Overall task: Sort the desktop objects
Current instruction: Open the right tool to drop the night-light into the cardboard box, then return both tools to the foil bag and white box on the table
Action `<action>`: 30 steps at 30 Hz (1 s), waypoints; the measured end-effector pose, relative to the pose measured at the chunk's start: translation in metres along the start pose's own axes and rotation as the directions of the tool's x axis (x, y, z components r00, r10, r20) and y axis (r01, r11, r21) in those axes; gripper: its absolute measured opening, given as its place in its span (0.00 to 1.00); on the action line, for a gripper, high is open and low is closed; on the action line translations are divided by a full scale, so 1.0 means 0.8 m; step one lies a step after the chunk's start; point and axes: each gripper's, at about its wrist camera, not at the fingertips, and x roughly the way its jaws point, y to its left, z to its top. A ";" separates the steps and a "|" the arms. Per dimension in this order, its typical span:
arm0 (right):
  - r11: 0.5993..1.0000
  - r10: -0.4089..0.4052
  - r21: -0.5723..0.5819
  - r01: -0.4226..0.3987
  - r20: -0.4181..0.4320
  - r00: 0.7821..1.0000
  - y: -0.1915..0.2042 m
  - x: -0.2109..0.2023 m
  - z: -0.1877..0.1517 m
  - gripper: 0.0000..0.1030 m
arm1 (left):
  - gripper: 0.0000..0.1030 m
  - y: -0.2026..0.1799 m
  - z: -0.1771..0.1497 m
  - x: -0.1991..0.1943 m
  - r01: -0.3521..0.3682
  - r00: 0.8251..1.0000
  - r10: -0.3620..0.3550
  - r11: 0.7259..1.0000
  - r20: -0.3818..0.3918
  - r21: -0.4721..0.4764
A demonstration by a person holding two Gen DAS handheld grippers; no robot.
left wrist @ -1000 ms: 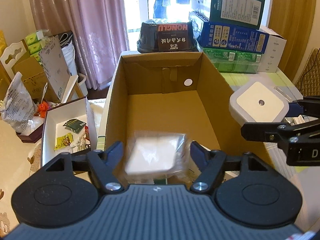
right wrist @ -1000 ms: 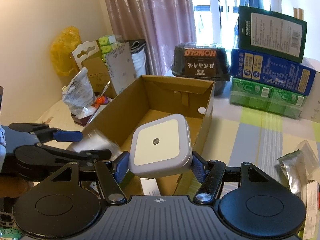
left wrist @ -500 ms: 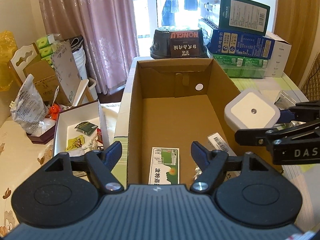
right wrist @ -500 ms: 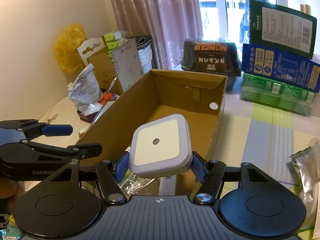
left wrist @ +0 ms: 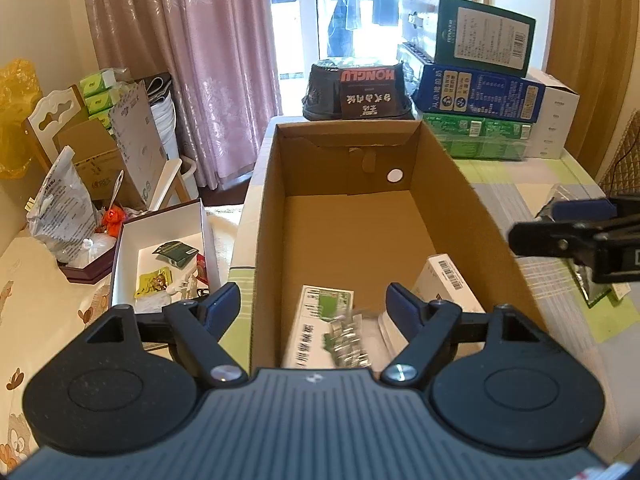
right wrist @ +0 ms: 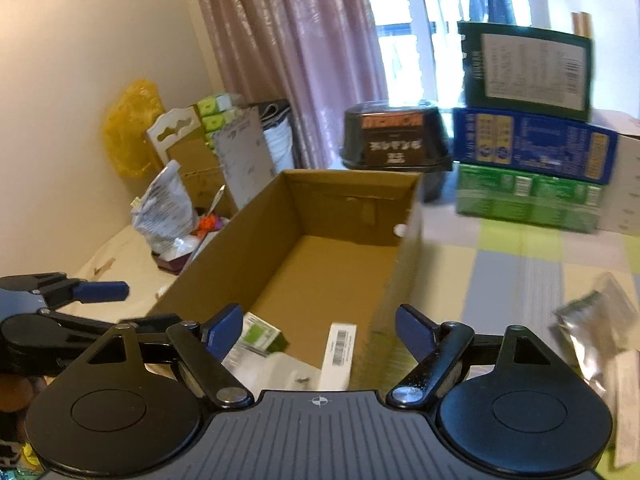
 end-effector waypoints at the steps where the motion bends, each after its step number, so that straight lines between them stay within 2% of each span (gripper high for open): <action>1: 1.000 -0.012 0.006 0.012 0.000 1.000 -0.006 -0.009 -0.006 0.81 | 0.76 -0.003 0.000 -0.004 0.001 1.000 -0.001 1.000 0.003 0.000; 8: 0.993 -0.100 0.067 0.099 0.002 0.995 -0.051 -0.076 -0.061 0.88 | 0.78 -0.040 -0.004 -0.048 0.031 0.999 -0.031 0.999 0.040 0.009; 16: 0.959 -0.223 0.170 0.227 -0.040 0.974 -0.130 -0.153 -0.130 0.91 | 0.82 -0.122 -0.027 -0.084 0.138 0.989 -0.139 0.990 0.055 0.026; 25: 0.920 -0.300 0.252 0.299 -0.037 0.953 -0.184 -0.221 -0.168 0.91 | 0.94 -0.212 -0.050 -0.101 0.245 0.968 -0.247 0.969 0.042 0.045; 30: 0.911 -0.308 0.273 0.308 -0.043 0.950 -0.196 -0.236 -0.176 0.91 | 0.98 -0.252 -0.066 -0.095 0.267 0.964 -0.267 0.962 0.001 0.061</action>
